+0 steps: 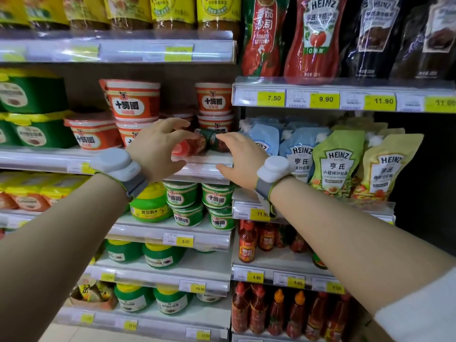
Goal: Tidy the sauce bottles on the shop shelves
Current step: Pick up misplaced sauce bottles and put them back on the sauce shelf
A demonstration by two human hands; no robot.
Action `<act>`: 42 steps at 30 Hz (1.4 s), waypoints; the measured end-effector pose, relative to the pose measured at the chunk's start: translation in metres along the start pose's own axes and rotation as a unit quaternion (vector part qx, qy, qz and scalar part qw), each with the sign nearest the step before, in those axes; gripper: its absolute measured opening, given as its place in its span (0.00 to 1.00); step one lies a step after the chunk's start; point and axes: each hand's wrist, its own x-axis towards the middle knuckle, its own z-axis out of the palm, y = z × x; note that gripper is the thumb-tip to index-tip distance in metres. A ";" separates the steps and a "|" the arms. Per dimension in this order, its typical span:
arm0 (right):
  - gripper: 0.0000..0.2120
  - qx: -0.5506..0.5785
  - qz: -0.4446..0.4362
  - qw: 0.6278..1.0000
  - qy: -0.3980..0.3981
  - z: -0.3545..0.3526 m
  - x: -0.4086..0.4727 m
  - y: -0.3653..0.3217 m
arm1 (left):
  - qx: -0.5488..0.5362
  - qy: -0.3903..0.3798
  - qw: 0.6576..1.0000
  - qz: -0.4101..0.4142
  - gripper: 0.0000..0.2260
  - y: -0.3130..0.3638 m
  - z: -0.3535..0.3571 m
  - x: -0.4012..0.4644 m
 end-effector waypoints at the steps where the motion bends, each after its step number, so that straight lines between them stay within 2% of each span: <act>1: 0.31 0.002 0.002 1.000 0.001 0.003 0.004 0.000 | -0.005 -0.002 1.000 -0.010 0.26 -0.004 0.003 -0.001; 8: 0.32 0.022 0.016 0.999 0.019 0.029 0.025 0.000 | -0.043 0.015 0.998 -0.049 0.32 -0.021 0.026 -0.007; 19: 0.38 0.058 0.004 0.998 0.010 0.056 0.054 -0.012 | -0.116 0.055 0.984 -0.124 0.26 -0.027 0.048 0.000; 31: 0.32 -0.014 0.003 0.999 0.038 0.055 0.063 -0.017 | -0.106 0.089 0.983 -0.124 0.20 -0.015 0.057 0.002; 42: 0.29 -0.003 -0.012 0.999 0.044 0.033 0.048 -0.019 | -0.062 0.096 0.988 -0.104 0.19 -0.002 0.031 0.000</act>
